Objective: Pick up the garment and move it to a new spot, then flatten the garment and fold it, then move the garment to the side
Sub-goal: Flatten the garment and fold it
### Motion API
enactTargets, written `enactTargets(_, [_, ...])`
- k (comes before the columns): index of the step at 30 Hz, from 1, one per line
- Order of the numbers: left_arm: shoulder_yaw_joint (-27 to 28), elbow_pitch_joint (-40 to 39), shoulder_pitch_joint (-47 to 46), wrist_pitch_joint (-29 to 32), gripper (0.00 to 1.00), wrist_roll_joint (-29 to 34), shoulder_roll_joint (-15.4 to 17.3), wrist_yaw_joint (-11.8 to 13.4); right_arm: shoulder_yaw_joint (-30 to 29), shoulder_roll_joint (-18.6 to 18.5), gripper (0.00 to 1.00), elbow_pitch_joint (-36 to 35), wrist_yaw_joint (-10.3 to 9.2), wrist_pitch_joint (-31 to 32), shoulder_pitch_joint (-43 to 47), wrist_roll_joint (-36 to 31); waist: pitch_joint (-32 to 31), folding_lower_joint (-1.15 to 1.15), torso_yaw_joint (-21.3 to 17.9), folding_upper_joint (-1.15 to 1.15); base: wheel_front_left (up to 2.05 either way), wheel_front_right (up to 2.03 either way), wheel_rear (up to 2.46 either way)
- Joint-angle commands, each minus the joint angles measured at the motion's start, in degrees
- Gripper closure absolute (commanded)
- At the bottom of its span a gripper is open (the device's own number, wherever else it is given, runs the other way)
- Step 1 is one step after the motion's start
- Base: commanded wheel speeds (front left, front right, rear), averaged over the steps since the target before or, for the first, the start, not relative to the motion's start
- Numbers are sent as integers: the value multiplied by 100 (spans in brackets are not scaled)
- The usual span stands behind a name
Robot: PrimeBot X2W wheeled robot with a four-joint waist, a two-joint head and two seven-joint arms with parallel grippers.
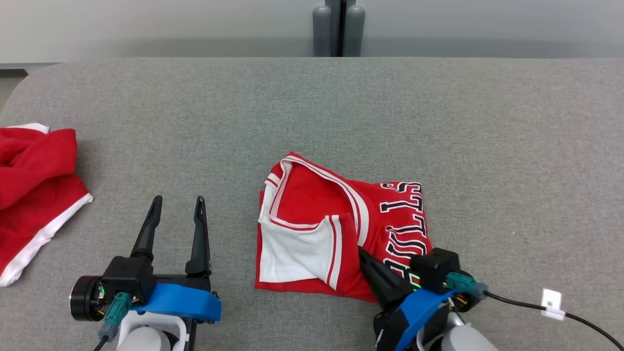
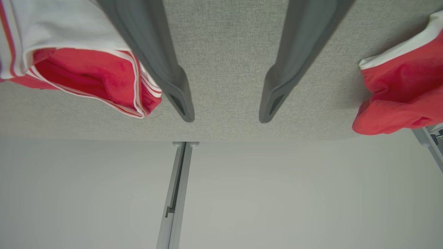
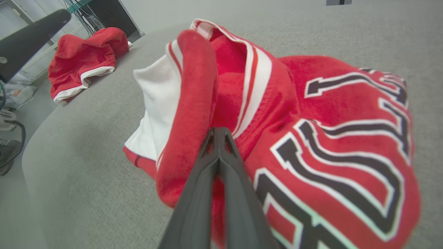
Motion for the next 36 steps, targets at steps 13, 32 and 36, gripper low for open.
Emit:
enactTargets(13, [32,122,-132,-74,0,45,-75,-57,957,91,100,943,3,-153,-667,433,22,-1,57,0,0,0,0])
enactTargets(32, [22,227,-175,-90,0,47,-177,-132,2593,101,100,1613,3,-360,-1332,1311,60,-1,216,0,0,0,0])
enactTargets(36, [47,241,-138,-92,0,34,-194,-125,2887,99,100,1682,4,-350,-1388,1459,61,-1,220,0,0,0,0])
